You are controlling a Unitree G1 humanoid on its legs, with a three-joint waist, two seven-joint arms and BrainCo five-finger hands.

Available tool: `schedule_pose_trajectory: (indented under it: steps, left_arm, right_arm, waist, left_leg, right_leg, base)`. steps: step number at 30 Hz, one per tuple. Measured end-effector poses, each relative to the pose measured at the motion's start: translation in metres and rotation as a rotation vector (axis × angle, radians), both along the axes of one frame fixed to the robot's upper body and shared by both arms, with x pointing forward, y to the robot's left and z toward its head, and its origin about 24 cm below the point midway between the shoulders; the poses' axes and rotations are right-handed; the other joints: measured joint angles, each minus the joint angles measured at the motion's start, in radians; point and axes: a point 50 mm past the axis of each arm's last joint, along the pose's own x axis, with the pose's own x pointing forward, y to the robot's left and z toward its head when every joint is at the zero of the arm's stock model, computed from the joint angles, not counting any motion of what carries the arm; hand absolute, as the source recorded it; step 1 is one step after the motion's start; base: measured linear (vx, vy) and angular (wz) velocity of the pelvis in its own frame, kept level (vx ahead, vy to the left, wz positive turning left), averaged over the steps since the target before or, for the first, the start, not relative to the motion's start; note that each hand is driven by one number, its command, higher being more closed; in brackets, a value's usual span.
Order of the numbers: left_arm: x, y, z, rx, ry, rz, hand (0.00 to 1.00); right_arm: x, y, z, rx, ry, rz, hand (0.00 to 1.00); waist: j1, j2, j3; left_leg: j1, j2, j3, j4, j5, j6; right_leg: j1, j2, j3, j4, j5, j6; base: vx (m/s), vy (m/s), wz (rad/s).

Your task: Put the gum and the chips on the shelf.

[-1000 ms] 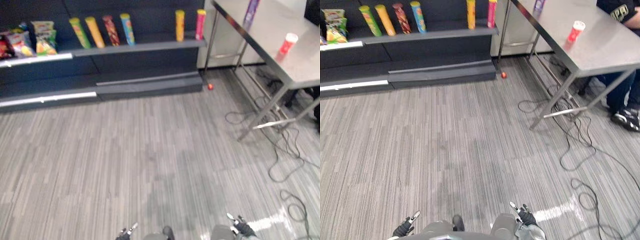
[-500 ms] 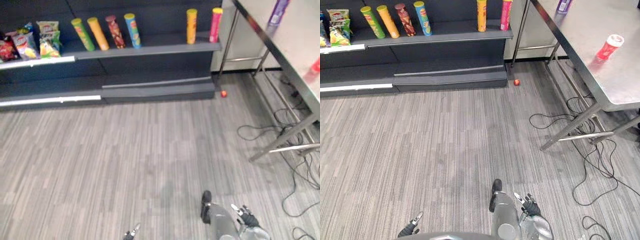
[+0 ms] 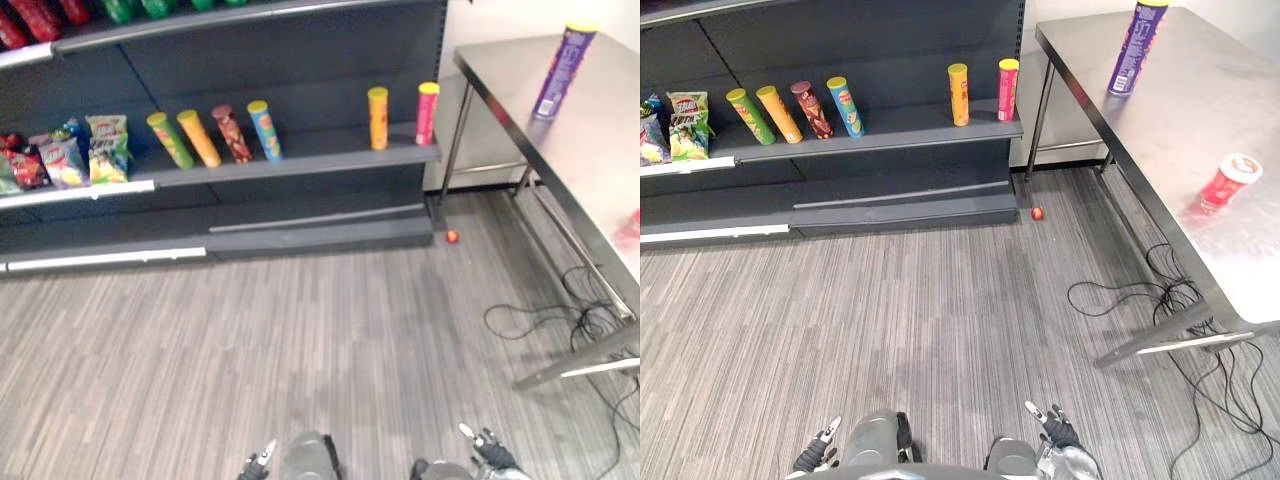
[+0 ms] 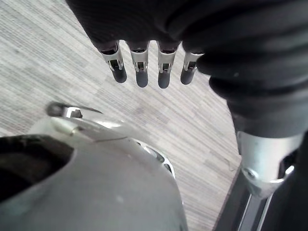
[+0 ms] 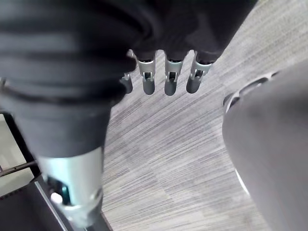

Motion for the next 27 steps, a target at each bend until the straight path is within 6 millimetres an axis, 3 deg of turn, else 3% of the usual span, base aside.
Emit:
schedule_pose_trajectory:
  steps: [1, 2, 3, 4, 5, 6, 7, 8, 10, 11, 12, 13, 14, 15, 16, 17, 19, 21, 22, 23, 24, 25, 27]
  left_arm:
    - [-0.002, -0.001, 0.0, 0.001, 0.004, 0.003, 0.0]
    - [-0.004, -0.002, -0.001, 0.002, 0.007, 0.005, 0.0]
    - [-0.013, -0.002, -0.002, 0.0, 0.032, 0.012, 0.0]
    - [-0.017, 0.0, -0.003, 0.003, 0.043, 0.022, 0.0]
    - [-0.02, 0.005, -0.003, 0.015, 0.054, 0.033, 0.0]
    - [-0.021, 0.012, -0.001, 0.035, 0.057, 0.041, 0.0]
    - [-0.02, 0.014, -0.001, 0.038, 0.059, 0.04, 0.0]
    - [-0.02, 0.017, -0.001, 0.044, 0.067, 0.036, 0.0]
    - [-0.023, 0.018, -0.002, 0.046, 0.081, 0.037, 0.0]
    - [-0.024, 0.017, -0.002, 0.045, 0.087, 0.029, 0.0]
    - [-0.024, 0.017, -0.002, 0.051, 0.093, 0.007, 0.0]
    - [-0.028, 0.018, -0.003, 0.058, 0.123, -0.05, 0.0]
    - [-0.028, 0.017, -0.003, 0.056, 0.129, -0.057, 0.0]
    - [-0.027, 0.016, -0.003, 0.055, 0.128, -0.064, 0.0]
    - [-0.027, 0.014, -0.004, 0.053, 0.134, -0.092, 0.0]
    - [-0.027, 0.014, -0.004, 0.052, 0.139, -0.104, 0.0]
    - [-0.027, 0.012, -0.004, 0.049, 0.139, -0.11, 0.0]
    - [-0.026, 0.012, -0.004, 0.047, 0.137, -0.104, 0.0]
    - [-0.03, 0.011, -0.005, 0.04, 0.143, -0.091, 0.0]
    - [-0.031, 0.011, -0.005, 0.04, 0.146, -0.091, 0.0]
    - [-0.03, 0.011, -0.005, 0.039, 0.147, -0.093, 0.0]
    - [-0.03, 0.002, -0.007, 0.015, 0.148, -0.1, 0.0]
    - [-0.027, -0.008, -0.008, -0.012, 0.137, -0.089, 0.0]
  right_arm:
    - [0.0, 0.001, 0.0, -0.001, -0.005, 0.01, 0.0]
    - [0.001, 0.002, 0.001, -0.002, -0.008, 0.026, 0.0]
    - [0.001, 0.004, 0.001, -0.008, -0.003, 0.055, 0.0]
    - [0.0, 0.004, 0.0, -0.007, 0.002, 0.058, 0.0]
    - [-0.005, 0.01, -0.003, 0.012, 0.021, 0.051, 0.0]
    - [-0.008, 0.019, -0.006, 0.041, 0.037, 0.042, 0.0]
    - [-0.009, 0.021, -0.006, 0.047, 0.041, 0.042, 0.0]
    - [-0.012, 0.025, -0.008, 0.058, 0.05, 0.035, 0.0]
    - [-0.015, 0.025, -0.008, 0.064, 0.057, 0.018, 0.0]
    - [-0.014, 0.023, -0.008, 0.06, 0.054, 0.014, 0.0]
    - [-0.012, 0.022, -0.007, 0.056, 0.044, 0.015, 0.0]
    - [-0.01, 0.019, -0.006, 0.048, 0.035, 0.012, 0.0]
    - [-0.009, 0.017, -0.006, 0.046, 0.029, 0.004, 0.0]
    - [-0.008, 0.016, -0.005, 0.04, 0.021, -0.001, 0.0]
    - [-0.004, 0.012, -0.003, 0.025, 0.006, 0.004, 0.0]
    - [-0.003, 0.011, -0.002, 0.019, -0.001, 0.013, 0.0]
    - [0.003, 0.01, 0.001, 0.008, -0.023, 0.035, 0.0]
    - [0.007, 0.008, 0.002, 0.0, -0.032, 0.037, 0.0]
    - [0.007, 0.008, 0.002, 0.002, -0.033, 0.038, 0.0]
    - [0.006, 0.009, 0.002, 0.005, -0.031, 0.037, 0.0]
    - [0.004, 0.007, 0.001, 0.008, -0.028, 0.02, 0.0]
    - [0.007, 0.0, 0.003, -0.01, -0.03, 0.024, 0.0]
    - [0.01, -0.005, 0.005, -0.02, -0.038, 0.016, 0.0]
  waist:
    - [0.001, 0.002, -0.003]
    - [0.002, 0.004, -0.004]
    - [0.005, 0.0, -0.01]
    - [0.011, -0.008, -0.022]
    - [0.021, -0.029, -0.047]
    - [0.021, -0.064, -0.072]
    - [0.021, -0.073, -0.077]
    - [0.019, -0.09, -0.09]
    - [0.019, -0.096, -0.105]
    - [0.025, -0.094, -0.111]
    - [0.019, -0.092, -0.11]
    - [-0.003, -0.074, -0.1]
    - [-0.004, -0.072, -0.098]
    - [-0.005, -0.068, -0.094]
    - [-0.006, -0.058, -0.087]
    - [-0.009, -0.053, -0.085]
    - [-0.016, -0.049, -0.083]
    - [-0.019, -0.045, -0.079]
    - [-0.028, -0.04, -0.075]
    - [-0.03, -0.042, -0.073]
    - [-0.028, -0.036, -0.063]
    - [-0.025, -0.005, -0.056]
    - [-0.024, 0.029, -0.047]
  left_leg:
    - [0.012, -0.02, -0.028, -0.178, 0.058, -0.006]
    - [0.01, -0.021, -0.043, -0.241, 0.082, -0.013]
    - [0.013, -0.021, -0.067, -0.273, 0.164, -0.02]
    - [0.016, -0.035, -0.067, -0.256, 0.204, -0.01]
    - [0.009, -0.053, -0.047, -0.22, 0.187, 0.015]
    - [-0.008, -0.073, -0.029, -0.175, 0.133, 0.031]
    - [-0.012, -0.08, -0.026, -0.158, 0.11, 0.04]
    - [0.001, -0.103, -0.014, -0.137, 0.082, 0.048]
    - [0.048, -0.123, 0.021, -0.135, 0.048, 0.087]
    - [0.099, -0.132, 0.053, -0.162, 0.034, 0.108]
    - [0.142, -0.141, 0.069, -0.186, 0.023, 0.121]
    - [0.21, -0.152, 0.087, -0.212, 0.003, 0.139]
    - [0.241, -0.153, 0.097, -0.223, -0.006, 0.142]
    - [0.295, -0.154, 0.112, -0.246, -0.016, 0.144]
    - [0.37, -0.154, 0.126, -0.286, -0.021, 0.143]
    - [0.403, -0.154, 0.131, -0.31, -0.021, 0.143]
    - [0.471, -0.153, 0.158, -0.36, -0.035, 0.122]
    - [0.485, -0.147, 0.17, -0.362, -0.048, 0.106]
    - [0.495, -0.138, 0.178, -0.362, -0.063, 0.082]
    - [0.503, -0.14, 0.177, -0.361, -0.067, 0.072]
    - [0.524, -0.133, 0.171, -0.361, -0.078, 0.05]
    - [0.522, -0.101, 0.157, -0.36, -0.071, 0.039]
    - [0.522, -0.085, 0.134, -0.36, -0.062, 0.025]
  right_leg:
    - [0.02, -0.015, 0.018, -0.003, -0.019, 0.024]
    - [0.031, -0.021, 0.028, -0.005, -0.027, 0.037]
    - [0.059, -0.033, 0.07, -0.017, -0.049, 0.067]
    - [0.068, -0.045, 0.085, -0.031, -0.056, 0.065]
    - [0.076, -0.063, 0.114, -0.058, -0.057, 0.058]
    - [0.077, -0.071, 0.166, -0.07, -0.017, 0.039]
    - [0.073, -0.078, 0.167, -0.063, 0.0, 0.039]
    - [0.067, -0.1, 0.196, -0.043, 0.047, 0.063]
    - [0.039, -0.12, 0.256, 0.049, 0.092, 0.06]
    - [-0.026, -0.13, 0.303, 0.19, 0.128, 0.061]
    - [-0.081, -0.138, 0.32, 0.317, 0.181, 0.072]
    - [-0.153, -0.151, 0.323, 0.508, 0.285, 0.096]
    - [-0.186, -0.15, 0.319, 0.587, 0.285, 0.098]
    - [-0.228, -0.151, 0.287, 0.686, 0.264, 0.068]
    - [-0.265, -0.152, 0.199, 0.772, 0.197, 0.016]
    - [-0.276, -0.153, 0.145, 0.788, 0.159, 0.007]
    - [-0.325, -0.163, -0.052, 0.697, 0.094, -0.019]
    - [-0.337, -0.162, -0.141, 0.559, 0.093, -0.02]
    - [-0.332, -0.139, -0.192, 0.324, 0.118, 0.003]
    - [-0.327, -0.13, -0.191, 0.232, 0.15, 0.006]
    - [-0.301, -0.097, -0.185, 0.144, 0.232, -0.047]
    - [-0.291, -0.056, -0.181, 0.115, 0.235, -0.043]
    - [-0.285, -0.029, -0.188, 0.1, 0.217, -0.057]
  base:
    - [0.33, 0.274, -0.27]
    - [0.38, 0.344, -0.56]
    - [0.43, 0.395, -0.59]
    - [0.46, 0.393, -0.71]
    - [0.5, 0.322, -0.52]
    - [0.51, 0.235, -0.37]
    - [0.49, 0.241, -0.19]
    - [0.56, 0.347, -0.15]
    - [0.48, 0.328, -0.39]
    - [0.3, 0.173, -0.57]
    - [0.4, 0.234, -0.5]
    - [0.31, 0.165, -0.31]
    - [0.29, 0.155, -0.34]
    - [0.22, 0.08, -0.47]
    - [0.22, 0.068, -0.43]
    - [0.24, 0.075, -0.37]
    - [0.24, 0.023, -0.26]
    - [0.3, -0.108, -0.19]
    - [0.31, -0.155, -0.18]
    - [0.36, -0.177, -0.22]
    - [0.34, -0.16, -0.31]
    - [0.32, -0.164, -0.33]
    - [0.25, -0.158, -0.2]
